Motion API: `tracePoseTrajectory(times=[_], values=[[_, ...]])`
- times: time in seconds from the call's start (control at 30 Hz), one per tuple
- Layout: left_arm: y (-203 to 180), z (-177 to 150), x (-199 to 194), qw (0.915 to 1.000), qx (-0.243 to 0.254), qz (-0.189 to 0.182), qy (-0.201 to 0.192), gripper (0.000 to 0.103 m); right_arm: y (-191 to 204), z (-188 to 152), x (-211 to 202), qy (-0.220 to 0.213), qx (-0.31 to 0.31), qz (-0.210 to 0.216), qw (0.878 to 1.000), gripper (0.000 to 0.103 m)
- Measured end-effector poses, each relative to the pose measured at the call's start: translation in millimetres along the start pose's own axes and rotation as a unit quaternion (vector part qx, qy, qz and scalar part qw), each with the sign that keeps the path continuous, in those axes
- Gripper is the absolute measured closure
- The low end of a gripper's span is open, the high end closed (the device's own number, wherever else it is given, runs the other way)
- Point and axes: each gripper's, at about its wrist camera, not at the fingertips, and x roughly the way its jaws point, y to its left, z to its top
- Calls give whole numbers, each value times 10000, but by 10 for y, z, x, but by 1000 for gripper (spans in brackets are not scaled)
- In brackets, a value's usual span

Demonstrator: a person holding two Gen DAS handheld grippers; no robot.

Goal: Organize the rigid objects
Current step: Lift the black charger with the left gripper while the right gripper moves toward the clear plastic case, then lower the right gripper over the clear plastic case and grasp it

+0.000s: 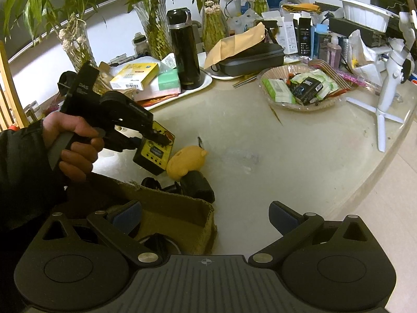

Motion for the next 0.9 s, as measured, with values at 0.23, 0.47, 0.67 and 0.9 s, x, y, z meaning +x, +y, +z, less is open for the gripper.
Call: tracePoseTrajectory(times=[0.23, 0.47, 0.67, 0.9], values=[[-76, -14, -237, 9993, 309, 103, -196, 77, 29, 39, 15, 14, -38, 124, 9999, 0], [-186, -67, -495, 9953, 800, 306, -454, 77, 20, 112, 67, 66, 163, 122, 9998, 0], [-257, -170, -696, 9910, 1149, 347, -594, 77, 36, 184, 145, 123, 284, -178, 9994, 0], [-363, -310, -906, 9825, 1630, 423, -791, 77, -35, 268, 267, 249, 565, -473, 9970, 0]])
